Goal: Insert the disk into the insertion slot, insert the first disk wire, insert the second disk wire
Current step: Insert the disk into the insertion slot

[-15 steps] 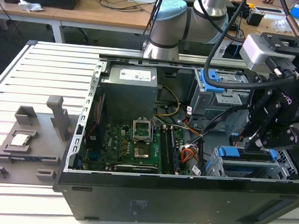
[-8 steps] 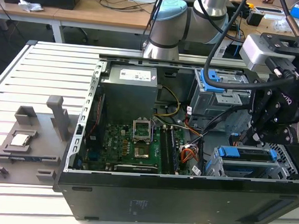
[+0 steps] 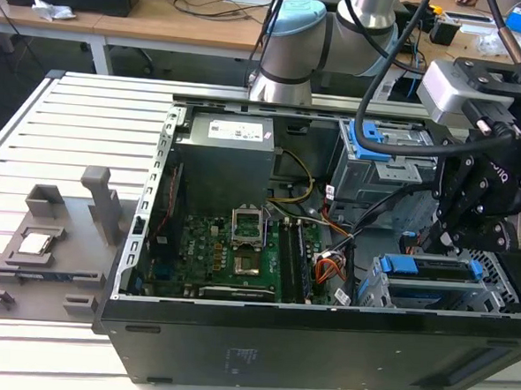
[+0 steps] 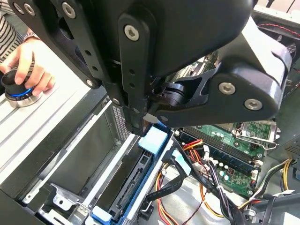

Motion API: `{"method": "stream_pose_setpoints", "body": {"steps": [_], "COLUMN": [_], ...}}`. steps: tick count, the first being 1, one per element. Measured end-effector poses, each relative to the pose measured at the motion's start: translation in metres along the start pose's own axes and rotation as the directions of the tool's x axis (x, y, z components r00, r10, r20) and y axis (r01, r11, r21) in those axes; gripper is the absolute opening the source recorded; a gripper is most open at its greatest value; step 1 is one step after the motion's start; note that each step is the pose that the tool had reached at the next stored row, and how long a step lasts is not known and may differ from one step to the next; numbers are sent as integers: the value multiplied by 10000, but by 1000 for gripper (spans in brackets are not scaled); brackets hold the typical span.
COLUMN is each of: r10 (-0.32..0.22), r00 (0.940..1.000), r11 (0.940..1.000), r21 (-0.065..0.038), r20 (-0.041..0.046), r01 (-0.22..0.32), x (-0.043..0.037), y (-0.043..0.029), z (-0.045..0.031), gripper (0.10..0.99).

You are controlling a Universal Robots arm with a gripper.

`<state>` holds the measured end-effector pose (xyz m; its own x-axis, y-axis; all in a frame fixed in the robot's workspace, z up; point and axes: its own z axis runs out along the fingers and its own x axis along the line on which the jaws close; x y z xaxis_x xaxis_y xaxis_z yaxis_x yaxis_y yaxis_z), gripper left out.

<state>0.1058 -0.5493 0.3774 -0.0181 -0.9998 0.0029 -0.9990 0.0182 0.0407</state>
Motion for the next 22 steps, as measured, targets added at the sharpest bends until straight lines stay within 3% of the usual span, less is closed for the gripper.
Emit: {"method": "stream_pose_setpoints", "body": {"steps": [8, 11, 16, 22], "r10": [0, 0, 0, 0], "r00": [10000, 10000, 10000, 10000], "r11": [10000, 10000, 10000, 10000], "r21": [-2, -5, -12, -13], "r20": [1, -1, -1, -4], "r01": [0, 0, 0, 0], "x": [-3, -4, -7, -7], "y": [-104, -126, -285, -301], "z": [-2, 37, 90, 91], "gripper": [106, 106, 106, 106]}}
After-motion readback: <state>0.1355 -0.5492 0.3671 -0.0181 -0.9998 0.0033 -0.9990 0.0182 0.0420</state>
